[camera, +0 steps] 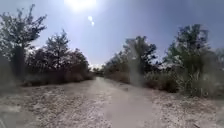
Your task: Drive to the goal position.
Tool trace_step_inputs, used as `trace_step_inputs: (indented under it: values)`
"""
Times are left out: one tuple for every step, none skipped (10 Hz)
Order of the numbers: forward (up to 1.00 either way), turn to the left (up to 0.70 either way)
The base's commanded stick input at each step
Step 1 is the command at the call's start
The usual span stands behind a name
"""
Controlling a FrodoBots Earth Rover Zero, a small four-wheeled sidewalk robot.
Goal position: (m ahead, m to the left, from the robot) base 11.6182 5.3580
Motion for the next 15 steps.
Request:
trace_step_inputs:
  values:
    - [0.45, 0.02]
    - [0.45, 0.02]
    - [0.45, 0.02]
    - [0.45, 0.02]
    - [0.45, 0.02]
    - [0.45, 0.02]
    - [0.45, 0.02]
    - [0.45, 0.02]
    - [0.45, 0.02]
    - [0.45, 0.02]
    - [0.45, 0.02]
    - [0.45, 0.02]
    - [0.45, 0.02]
    - [0.45, 0.02]
    - [0.45, 0.02]
